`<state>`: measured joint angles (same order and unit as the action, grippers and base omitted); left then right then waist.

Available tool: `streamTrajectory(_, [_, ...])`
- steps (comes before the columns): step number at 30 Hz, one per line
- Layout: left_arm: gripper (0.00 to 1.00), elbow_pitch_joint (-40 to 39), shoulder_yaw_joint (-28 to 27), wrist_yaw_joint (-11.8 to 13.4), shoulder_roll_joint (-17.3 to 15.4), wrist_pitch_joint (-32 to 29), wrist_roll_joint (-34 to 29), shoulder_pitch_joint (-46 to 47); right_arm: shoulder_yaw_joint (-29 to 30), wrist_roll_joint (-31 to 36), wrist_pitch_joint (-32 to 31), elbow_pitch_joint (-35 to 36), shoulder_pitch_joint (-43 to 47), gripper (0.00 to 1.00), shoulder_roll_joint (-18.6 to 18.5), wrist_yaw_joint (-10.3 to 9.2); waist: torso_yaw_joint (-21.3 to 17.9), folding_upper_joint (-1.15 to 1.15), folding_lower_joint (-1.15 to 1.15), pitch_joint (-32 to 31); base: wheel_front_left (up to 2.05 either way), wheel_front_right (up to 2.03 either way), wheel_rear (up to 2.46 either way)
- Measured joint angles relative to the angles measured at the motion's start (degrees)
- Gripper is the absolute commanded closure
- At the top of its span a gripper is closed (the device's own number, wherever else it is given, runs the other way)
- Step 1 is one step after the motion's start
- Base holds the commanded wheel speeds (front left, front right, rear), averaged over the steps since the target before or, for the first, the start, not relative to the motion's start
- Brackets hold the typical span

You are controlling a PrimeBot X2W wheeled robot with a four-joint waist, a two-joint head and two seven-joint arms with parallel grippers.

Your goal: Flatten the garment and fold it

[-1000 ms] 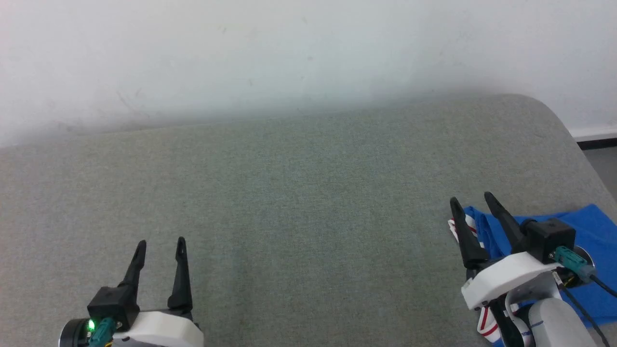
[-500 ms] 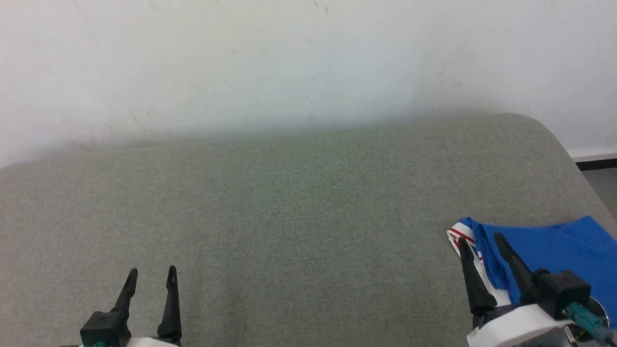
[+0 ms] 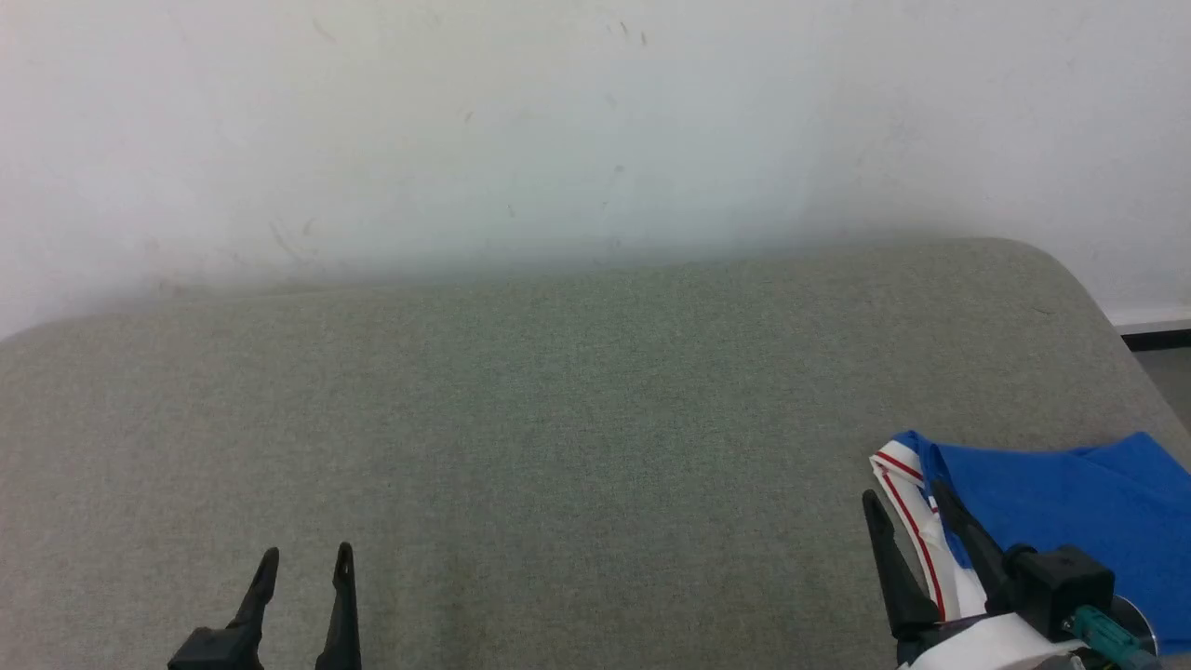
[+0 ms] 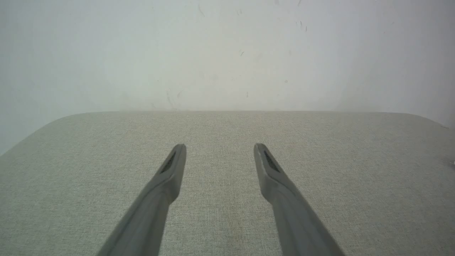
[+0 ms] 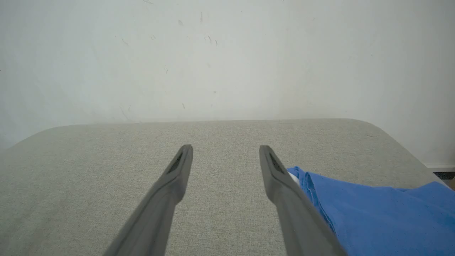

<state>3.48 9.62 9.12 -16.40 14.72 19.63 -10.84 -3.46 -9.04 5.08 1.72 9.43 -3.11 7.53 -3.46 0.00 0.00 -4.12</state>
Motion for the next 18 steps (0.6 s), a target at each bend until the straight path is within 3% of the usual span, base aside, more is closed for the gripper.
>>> streamTrajectory(4, [0.00, 0.0, 0.0, -0.1, 0.3, 0.0, 0.0, 0.0, 0.0, 0.0, 0.0, 0.0, 0.0, 0.00, 0.0, 0.00, 0.4, 0.00, 0.00, 0.0, 0.00, 0.00, 0.00])
streamTrajectory(5, [1.00, 0.0, 0.0, -0.4, 0.4, 0.0, 0.0, 0.0, 0.0, 0.0, 0.0, 0.0, 0.0, 1.00, 0.0, 0.00, 0.5, 0.00, 0.00, 0.1, 0.00, 0.00, 0.00])
streamTrajectory(18, [1.00, -0.1, -0.4, -0.7, 1.2, -1.2, -1.1, 0.3, 0.1, 0.1, -0.1, -0.1, -0.1, 1.00, 0.0, 0.00, 0.8, 0.00, 0.00, 0.4, 0.00, 0.00, 0.00])
